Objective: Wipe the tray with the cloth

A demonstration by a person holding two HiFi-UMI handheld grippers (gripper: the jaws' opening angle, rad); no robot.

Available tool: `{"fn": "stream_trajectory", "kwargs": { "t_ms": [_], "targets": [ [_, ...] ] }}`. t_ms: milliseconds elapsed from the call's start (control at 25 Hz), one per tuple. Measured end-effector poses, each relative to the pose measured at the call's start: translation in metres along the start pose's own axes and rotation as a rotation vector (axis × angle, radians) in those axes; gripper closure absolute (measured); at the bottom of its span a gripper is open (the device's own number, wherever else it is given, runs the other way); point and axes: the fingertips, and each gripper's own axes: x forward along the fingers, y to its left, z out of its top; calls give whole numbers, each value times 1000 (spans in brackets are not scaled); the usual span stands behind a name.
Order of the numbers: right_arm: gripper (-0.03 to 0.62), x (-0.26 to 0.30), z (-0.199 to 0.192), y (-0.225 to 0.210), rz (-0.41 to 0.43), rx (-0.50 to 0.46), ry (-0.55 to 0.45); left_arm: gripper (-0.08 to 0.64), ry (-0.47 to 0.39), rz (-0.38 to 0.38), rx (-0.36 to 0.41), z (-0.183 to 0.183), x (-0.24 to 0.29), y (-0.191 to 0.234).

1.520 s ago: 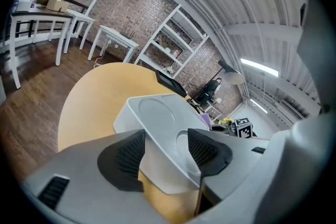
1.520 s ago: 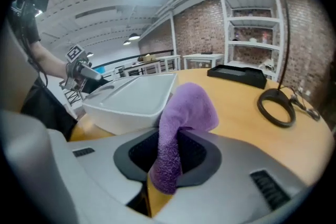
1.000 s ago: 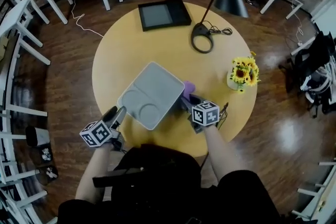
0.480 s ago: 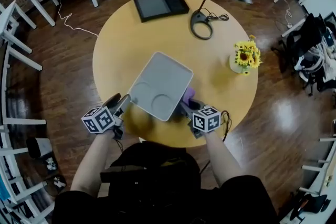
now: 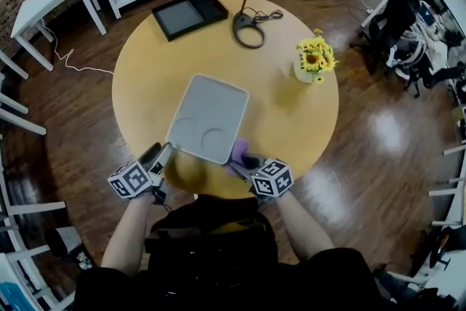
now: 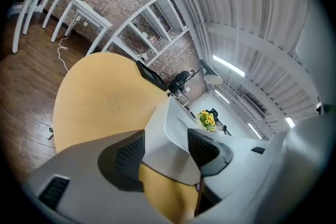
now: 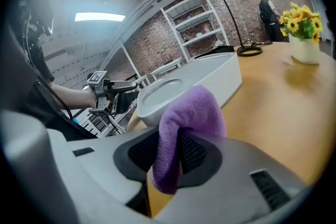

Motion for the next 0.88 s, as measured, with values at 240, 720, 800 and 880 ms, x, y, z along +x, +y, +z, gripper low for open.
{"fn": "stream_trajectory", "kwargs": {
  "t_ms": [240,720,800,880],
  "targets": [
    [503,-9,-1,21,66,7,-8,307,-22,-36,-2,4,7,-11],
    [502,-43,47,46,180,-145,-39,310,-182,-67,34,45,-5,-35],
    [502,-58,74,41,167,-177,-106,308,-202,-80,67,51,-1,-45],
    [502,-74,97,29,111,-239,-140,308,-217,-107,109,54,4,-58]
  ]
}}
